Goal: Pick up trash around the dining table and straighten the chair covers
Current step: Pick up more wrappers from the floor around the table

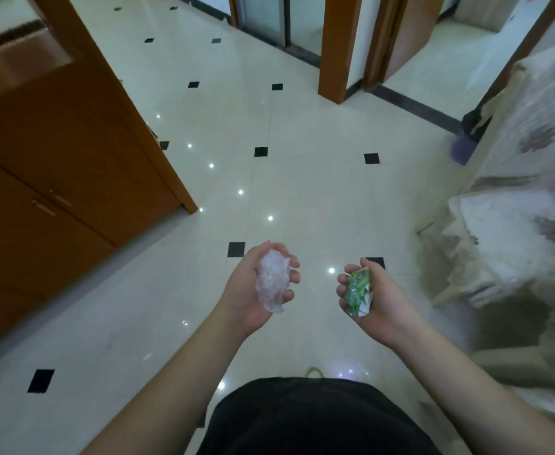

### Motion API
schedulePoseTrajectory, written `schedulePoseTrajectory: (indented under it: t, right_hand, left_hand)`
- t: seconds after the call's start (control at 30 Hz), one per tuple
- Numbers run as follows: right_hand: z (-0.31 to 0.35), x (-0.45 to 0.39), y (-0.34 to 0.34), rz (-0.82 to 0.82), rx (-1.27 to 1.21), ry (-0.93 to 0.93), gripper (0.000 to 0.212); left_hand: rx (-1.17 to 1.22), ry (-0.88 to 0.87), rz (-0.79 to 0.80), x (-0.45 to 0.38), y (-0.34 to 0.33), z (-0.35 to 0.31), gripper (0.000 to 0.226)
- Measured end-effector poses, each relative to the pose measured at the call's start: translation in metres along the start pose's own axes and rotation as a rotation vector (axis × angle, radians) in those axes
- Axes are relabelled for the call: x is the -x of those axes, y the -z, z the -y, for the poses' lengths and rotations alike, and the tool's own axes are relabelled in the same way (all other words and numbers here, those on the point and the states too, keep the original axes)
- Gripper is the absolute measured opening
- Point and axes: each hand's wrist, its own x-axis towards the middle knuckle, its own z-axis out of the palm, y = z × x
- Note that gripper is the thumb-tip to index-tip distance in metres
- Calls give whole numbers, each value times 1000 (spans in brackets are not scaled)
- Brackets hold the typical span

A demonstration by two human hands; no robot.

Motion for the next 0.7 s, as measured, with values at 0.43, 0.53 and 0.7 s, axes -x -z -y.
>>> schedulePoseTrajectory:
  t: [0.43,0.53,0.7]
  right_hand:
    - [169,-162,-77,-16,-73,96,28]
    - [219,-193,-100,-44,-135,130,27]
    - [292,-228,-116,-85,-177,205,27]
  left_hand:
    - [52,105,52,-224,-36,-123,18]
    - [44,125,76,-275,-52,-167,18]
    - [-97,152,170,-362,-90,-224,17]
